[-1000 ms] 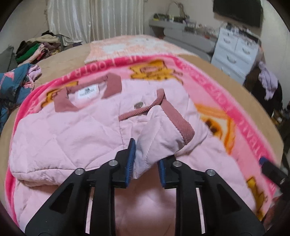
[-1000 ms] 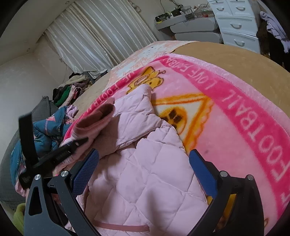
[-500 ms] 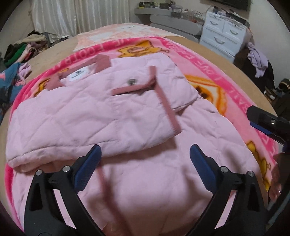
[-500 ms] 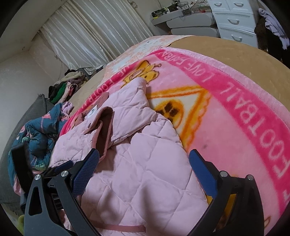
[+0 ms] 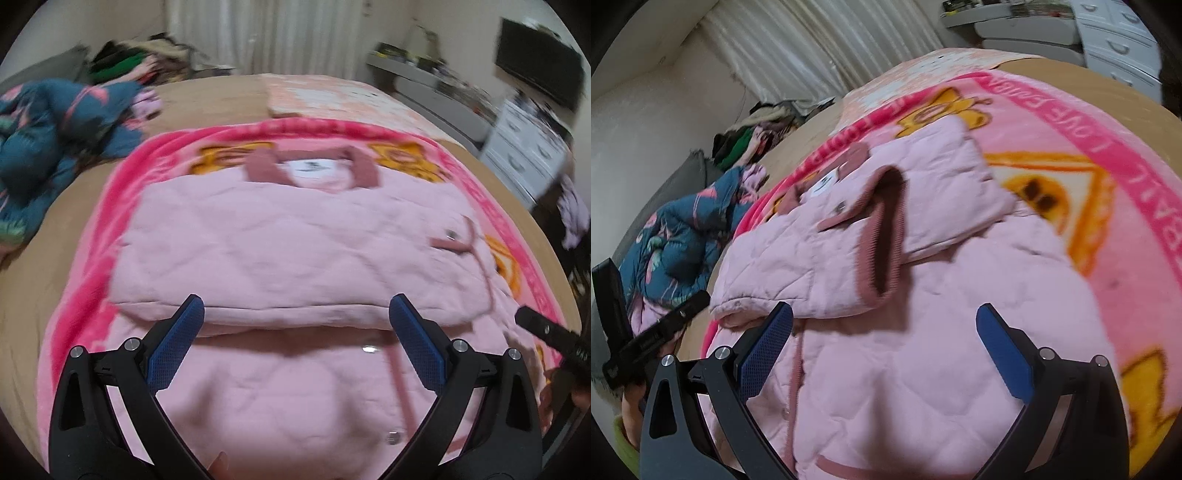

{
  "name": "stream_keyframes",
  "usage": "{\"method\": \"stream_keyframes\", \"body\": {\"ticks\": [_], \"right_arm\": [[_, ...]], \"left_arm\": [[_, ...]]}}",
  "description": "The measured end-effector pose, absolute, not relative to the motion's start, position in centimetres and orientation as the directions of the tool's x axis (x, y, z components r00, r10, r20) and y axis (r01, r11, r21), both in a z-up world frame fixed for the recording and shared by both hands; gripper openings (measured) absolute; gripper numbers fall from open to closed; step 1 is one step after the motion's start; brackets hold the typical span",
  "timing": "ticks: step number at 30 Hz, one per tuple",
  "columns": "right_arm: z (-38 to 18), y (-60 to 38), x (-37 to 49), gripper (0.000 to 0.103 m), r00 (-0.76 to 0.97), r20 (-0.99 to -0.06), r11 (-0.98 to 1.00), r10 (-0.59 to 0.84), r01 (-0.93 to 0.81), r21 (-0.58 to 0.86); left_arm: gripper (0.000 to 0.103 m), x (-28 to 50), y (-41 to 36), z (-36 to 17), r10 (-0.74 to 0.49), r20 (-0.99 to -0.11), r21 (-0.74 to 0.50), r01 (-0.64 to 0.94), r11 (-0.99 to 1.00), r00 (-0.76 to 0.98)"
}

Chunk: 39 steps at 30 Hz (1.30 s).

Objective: Fold large clothes
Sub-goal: 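Grasp the folded sleeve's ribbed cuff with the right tool and straighten it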

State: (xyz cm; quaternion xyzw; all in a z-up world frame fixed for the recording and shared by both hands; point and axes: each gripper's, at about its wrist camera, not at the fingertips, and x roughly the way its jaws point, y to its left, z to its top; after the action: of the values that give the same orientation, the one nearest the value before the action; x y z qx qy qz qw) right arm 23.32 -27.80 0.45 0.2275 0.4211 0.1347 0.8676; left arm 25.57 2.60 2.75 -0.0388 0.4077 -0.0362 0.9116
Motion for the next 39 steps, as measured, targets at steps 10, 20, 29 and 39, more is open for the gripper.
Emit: {"method": "stream_keyframes", "body": {"ticks": [10,20,29,39], "right_arm": [[-0.8,-25.0,26.3,0.099,0.577,-0.692,0.852,0.434,-0.014,0.523],[-1.7,-23.7,28.4,0.068,0.563,-0.711,0.868,0.422,-0.023,0.496],[4.5,-23.0,27.5,0.02,0.721,-0.576,0.916,0.387,-0.227,0.331],[7.2,-25.1,31.5,0.02,0.757,-0.545,0.932,0.359,-0.259,0.254]], "left_arm": [[0.094,25.6,9.1,2.0,-0.038,-0.738,-0.141,-0.099,0.985,0.674],[0.094,26.3,11.9,0.6,-0.033,-0.738,-0.182,-0.151,0.972,0.674],[0.094,28.7,10.8,1.9,-0.046,-0.717,-0.152,-0.091,0.984,0.695],[0.094,30.2,8.7,2.5,-0.065,-0.715,-0.134,-0.044,0.99,0.696]]}}
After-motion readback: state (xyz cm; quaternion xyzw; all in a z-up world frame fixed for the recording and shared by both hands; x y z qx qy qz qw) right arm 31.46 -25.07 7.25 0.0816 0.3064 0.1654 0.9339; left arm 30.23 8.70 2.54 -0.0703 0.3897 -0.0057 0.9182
